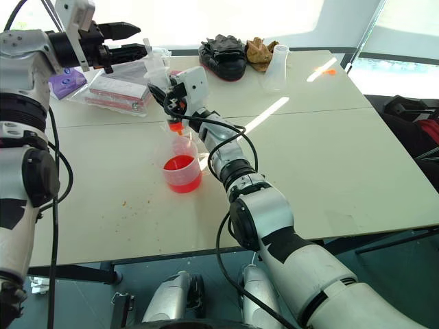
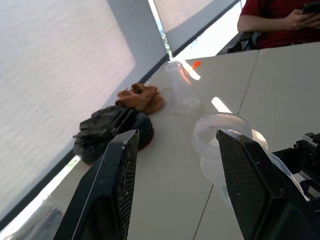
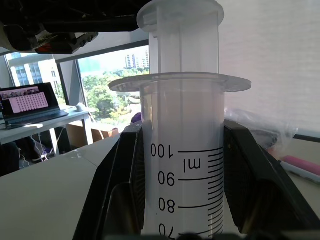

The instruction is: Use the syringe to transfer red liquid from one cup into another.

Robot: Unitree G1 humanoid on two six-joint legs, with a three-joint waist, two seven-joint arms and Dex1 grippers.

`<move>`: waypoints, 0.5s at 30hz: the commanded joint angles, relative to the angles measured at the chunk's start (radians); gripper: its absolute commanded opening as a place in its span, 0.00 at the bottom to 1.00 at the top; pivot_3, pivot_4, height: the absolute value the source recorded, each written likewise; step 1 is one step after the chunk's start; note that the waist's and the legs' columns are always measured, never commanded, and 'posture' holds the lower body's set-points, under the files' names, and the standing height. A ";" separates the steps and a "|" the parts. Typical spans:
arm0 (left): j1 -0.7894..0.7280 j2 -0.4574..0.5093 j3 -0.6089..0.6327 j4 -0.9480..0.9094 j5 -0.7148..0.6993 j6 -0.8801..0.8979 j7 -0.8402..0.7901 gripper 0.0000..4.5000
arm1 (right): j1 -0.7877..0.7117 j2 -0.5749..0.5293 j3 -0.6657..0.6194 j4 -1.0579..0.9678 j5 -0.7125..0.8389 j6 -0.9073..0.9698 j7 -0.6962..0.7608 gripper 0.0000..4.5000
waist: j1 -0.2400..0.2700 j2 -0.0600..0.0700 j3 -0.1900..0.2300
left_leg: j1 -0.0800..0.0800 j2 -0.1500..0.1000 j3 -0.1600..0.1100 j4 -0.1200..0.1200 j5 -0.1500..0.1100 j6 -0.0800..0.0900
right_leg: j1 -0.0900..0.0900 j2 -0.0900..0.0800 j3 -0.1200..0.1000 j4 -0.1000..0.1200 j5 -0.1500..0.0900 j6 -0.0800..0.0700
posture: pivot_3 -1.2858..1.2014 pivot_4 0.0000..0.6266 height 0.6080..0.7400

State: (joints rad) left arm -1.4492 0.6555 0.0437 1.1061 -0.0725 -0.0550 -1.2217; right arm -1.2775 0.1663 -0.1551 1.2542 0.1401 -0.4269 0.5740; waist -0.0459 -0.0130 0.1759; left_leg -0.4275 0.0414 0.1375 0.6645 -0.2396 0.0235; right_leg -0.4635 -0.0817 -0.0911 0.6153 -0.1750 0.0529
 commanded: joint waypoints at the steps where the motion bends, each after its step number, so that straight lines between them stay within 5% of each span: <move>1: -0.022 -0.009 -0.022 -0.009 0.015 -0.003 -0.048 0.57 | -0.045 0.007 0.000 -0.032 -0.002 -0.030 -0.014 0.33 | 0.000 0.000 0.000 | 0.000 0.000 0.000 0.000 0.000 0.000 | 0.000 0.000 0.000 0.000 0.000 0.000 | 0.52 0.24 1.00; 15: 0.015 0.009 -0.058 -0.046 0.044 0.006 -0.122 0.57 | -0.049 0.008 -0.004 -0.033 0.000 -0.039 -0.024 0.33 | 0.000 0.000 0.000 | 0.000 0.000 0.000 0.000 0.000 0.000 | 0.000 0.000 0.000 0.000 0.000 0.000 | 0.52 0.24 1.00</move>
State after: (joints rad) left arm -1.4336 0.6595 -0.0059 1.0833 -0.0361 -0.0480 -1.3367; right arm -1.2814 0.1624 -0.1613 1.2568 0.1394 -0.4301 0.5440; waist -0.0461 -0.0130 0.1759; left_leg -0.4276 0.0415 0.1374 0.6646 -0.2397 0.0238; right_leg -0.4637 -0.0815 -0.0911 0.6155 -0.1750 0.0529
